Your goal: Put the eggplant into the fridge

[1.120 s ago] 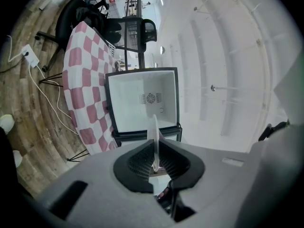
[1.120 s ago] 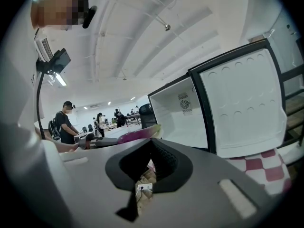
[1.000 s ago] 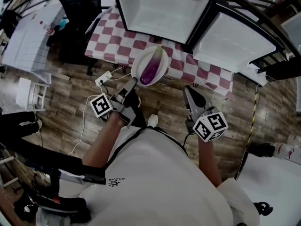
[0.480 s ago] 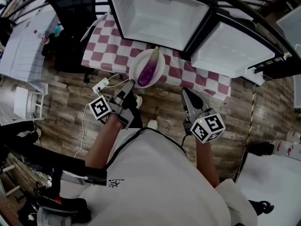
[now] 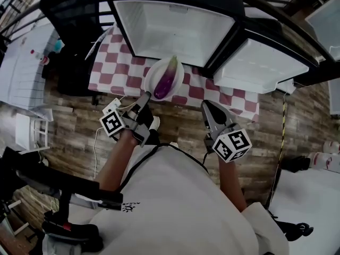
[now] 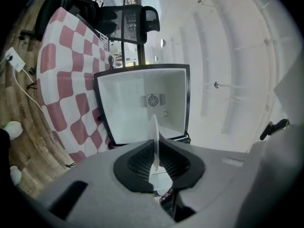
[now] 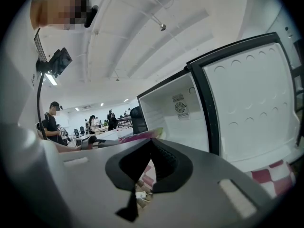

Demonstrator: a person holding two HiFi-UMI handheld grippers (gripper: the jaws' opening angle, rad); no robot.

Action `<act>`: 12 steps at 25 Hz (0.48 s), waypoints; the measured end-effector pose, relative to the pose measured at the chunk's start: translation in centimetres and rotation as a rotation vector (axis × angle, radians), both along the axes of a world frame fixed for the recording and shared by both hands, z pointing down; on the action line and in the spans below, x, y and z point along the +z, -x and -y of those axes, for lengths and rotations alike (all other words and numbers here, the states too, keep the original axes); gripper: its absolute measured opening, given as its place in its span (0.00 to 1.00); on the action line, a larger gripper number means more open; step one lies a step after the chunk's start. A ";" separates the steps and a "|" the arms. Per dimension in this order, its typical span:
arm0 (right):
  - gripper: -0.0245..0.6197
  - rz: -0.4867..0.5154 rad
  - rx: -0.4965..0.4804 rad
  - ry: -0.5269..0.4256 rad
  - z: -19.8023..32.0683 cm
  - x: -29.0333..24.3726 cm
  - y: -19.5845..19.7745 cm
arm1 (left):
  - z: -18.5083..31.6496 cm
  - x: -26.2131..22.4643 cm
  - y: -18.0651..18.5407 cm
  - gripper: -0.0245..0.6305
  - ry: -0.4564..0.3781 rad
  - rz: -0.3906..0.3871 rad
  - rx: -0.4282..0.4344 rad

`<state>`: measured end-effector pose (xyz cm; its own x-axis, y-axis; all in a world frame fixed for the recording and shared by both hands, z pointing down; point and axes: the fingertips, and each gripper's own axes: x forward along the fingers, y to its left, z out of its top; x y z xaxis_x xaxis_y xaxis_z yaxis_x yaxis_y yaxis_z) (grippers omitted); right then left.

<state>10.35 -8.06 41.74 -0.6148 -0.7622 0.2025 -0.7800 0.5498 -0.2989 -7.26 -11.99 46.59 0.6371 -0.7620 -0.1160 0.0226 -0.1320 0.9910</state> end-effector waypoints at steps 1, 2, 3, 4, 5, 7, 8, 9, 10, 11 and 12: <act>0.05 -0.001 0.007 0.001 0.5 0.1 0.1 | 0.6 0.0 -0.1 0.09 0.000 -0.001 0.008; 0.05 -0.001 0.013 0.002 0.9 0.1 0.1 | 1.3 0.1 -0.1 0.09 0.000 -0.001 0.016; 0.05 -0.002 0.018 0.002 1.4 0.1 0.2 | 1.9 0.1 -0.2 0.09 0.001 0.000 0.024; 0.05 -0.002 0.024 0.002 1.9 0.1 0.3 | 2.5 0.2 -0.2 0.09 0.002 0.000 0.032; 0.05 -0.002 0.032 0.002 2.4 0.1 0.4 | 3.2 0.2 -0.3 0.09 0.004 -0.001 0.039; 0.05 -0.001 0.048 0.002 3.3 -0.1 0.6 | 4.3 0.4 -0.4 0.09 0.010 -0.001 0.057; 0.05 -0.002 0.058 0.002 3.7 -0.2 0.6 | 4.8 0.5 -0.4 0.09 0.011 -0.001 0.066; 0.05 -0.003 0.067 0.001 4.1 -0.3 0.6 | 5.3 0.6 -0.4 0.09 0.011 0.001 0.074; 0.05 -0.004 0.077 -0.001 4.5 -0.3 0.7 | 5.9 0.7 -0.3 0.09 0.008 0.002 0.082; 0.05 -0.006 0.086 -0.001 4.9 -0.4 0.7 | 6.5 0.7 -0.3 0.09 0.006 0.001 0.090; 0.05 -0.008 0.094 -0.001 5.2 -0.4 0.8 | 7.0 0.6 -0.3 0.09 0.004 -0.002 0.098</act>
